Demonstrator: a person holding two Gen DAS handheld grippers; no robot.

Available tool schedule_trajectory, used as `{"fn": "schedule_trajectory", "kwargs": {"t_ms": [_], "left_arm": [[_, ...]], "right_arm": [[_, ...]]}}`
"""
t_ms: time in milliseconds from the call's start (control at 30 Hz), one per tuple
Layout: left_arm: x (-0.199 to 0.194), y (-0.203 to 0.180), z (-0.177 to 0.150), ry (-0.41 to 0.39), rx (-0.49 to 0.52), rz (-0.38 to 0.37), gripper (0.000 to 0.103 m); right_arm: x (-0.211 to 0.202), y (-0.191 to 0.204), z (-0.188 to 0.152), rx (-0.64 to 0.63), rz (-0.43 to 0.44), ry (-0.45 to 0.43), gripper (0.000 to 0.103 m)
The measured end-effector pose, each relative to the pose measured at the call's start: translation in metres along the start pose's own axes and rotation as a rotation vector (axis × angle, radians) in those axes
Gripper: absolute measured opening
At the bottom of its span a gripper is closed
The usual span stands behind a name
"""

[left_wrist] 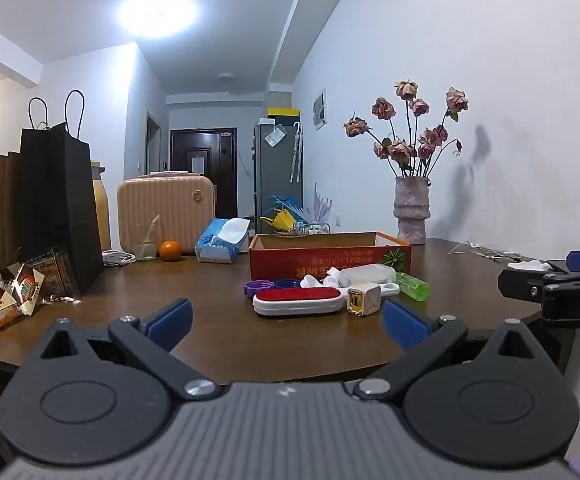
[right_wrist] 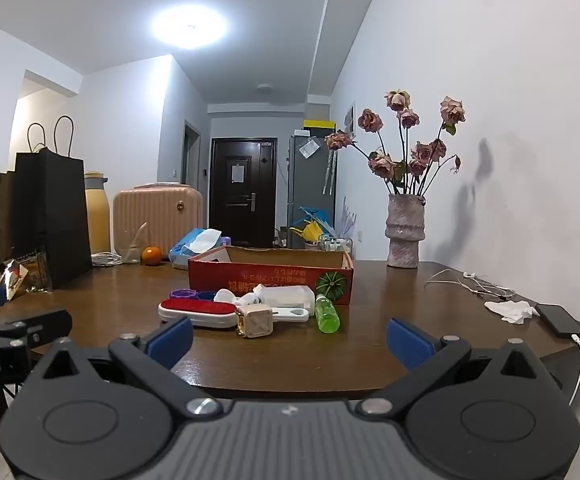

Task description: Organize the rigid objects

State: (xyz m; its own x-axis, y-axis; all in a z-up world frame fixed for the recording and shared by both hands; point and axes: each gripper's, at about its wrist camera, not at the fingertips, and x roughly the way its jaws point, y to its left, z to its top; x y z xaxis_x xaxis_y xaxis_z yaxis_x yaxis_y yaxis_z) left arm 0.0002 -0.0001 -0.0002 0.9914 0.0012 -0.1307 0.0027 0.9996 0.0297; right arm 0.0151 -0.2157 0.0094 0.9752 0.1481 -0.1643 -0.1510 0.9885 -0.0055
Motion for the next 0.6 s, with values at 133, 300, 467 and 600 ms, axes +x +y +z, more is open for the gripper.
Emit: {"fn": "schedule_trajectory", "kwargs": {"t_ms": [133,300,467,600], "left_arm": [[-0.001,-0.001,0.0,-0.011,0.003,0.003,0.103],[0.0,0.0,-0.002,0.0,-0.003,0.004,0.103],[0.002,0.003,-0.005,-0.002,-0.002,0.006,0.103],[0.001,0.004,-0.004,-0.004,-0.003,0.009,0.103]], "right_arm": [[0.001,0.0,-0.001,-0.003,-0.002,0.0,0.103],[0.0,0.001,0.0,-0.008,-0.007,-0.012,0.103],[0.008,0.003,-0.005,-0.006,0.007,0.006,0.103],[0.007,0.003,-0.004,-0.008,0.008,0.003,0.103]]}}
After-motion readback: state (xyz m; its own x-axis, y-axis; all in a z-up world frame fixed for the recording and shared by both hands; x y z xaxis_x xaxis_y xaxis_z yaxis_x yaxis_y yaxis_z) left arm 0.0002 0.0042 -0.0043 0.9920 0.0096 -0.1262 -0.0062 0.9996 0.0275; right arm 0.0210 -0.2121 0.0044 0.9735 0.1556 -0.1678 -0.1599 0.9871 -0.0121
